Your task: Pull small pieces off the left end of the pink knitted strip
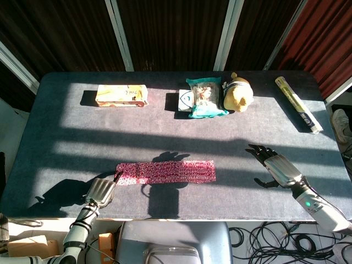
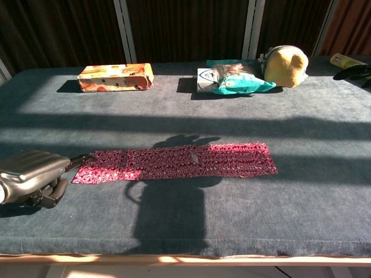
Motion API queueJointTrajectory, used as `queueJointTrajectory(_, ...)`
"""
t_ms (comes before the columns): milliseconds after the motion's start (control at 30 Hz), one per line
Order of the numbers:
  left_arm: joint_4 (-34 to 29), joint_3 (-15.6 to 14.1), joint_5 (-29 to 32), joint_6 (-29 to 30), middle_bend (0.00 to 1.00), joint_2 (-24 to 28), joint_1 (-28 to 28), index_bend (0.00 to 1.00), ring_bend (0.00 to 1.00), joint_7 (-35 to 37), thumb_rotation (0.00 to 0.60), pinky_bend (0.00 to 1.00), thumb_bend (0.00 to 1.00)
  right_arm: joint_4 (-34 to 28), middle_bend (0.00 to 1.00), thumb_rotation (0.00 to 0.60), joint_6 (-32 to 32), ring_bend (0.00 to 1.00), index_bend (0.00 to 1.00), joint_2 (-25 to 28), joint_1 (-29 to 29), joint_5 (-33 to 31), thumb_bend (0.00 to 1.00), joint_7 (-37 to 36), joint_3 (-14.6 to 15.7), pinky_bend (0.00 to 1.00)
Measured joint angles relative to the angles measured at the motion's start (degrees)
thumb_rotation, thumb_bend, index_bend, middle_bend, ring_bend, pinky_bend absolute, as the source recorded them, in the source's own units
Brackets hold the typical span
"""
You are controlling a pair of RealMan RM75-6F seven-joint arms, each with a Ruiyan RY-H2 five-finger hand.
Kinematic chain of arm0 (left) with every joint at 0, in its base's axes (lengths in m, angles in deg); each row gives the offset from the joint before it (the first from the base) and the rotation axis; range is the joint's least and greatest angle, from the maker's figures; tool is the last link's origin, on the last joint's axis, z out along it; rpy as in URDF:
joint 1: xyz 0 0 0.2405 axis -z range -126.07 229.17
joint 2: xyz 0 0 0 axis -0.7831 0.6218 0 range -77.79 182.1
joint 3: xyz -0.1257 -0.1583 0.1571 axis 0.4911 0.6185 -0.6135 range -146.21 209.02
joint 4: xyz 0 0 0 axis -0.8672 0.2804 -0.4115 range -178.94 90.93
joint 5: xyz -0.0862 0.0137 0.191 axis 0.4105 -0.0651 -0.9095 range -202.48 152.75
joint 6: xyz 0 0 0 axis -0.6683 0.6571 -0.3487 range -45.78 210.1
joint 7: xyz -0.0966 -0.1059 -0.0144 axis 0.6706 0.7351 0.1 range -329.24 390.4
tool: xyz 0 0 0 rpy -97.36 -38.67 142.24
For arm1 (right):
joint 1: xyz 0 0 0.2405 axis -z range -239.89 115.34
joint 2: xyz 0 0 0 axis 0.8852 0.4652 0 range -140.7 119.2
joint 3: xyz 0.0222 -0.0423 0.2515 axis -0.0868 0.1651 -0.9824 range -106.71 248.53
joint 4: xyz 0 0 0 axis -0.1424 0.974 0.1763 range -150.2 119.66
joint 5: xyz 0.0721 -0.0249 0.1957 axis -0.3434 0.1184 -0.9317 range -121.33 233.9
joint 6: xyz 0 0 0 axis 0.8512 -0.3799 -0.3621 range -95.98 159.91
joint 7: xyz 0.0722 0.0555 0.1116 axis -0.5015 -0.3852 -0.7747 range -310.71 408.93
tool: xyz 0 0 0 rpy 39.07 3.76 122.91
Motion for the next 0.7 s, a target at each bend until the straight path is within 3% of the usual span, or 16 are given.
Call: queueJointTrajectory(700,1.17,-0.27,5.74,0.97,1.0,-0.34,1.62,0.18,1.0,-3.98,0.6,1.0,1.0,0.04,0.0,0.6,1.1,0.0,0.0,0.34,0.31,-0.12,0.26,-0.36,-0.17,0.13)
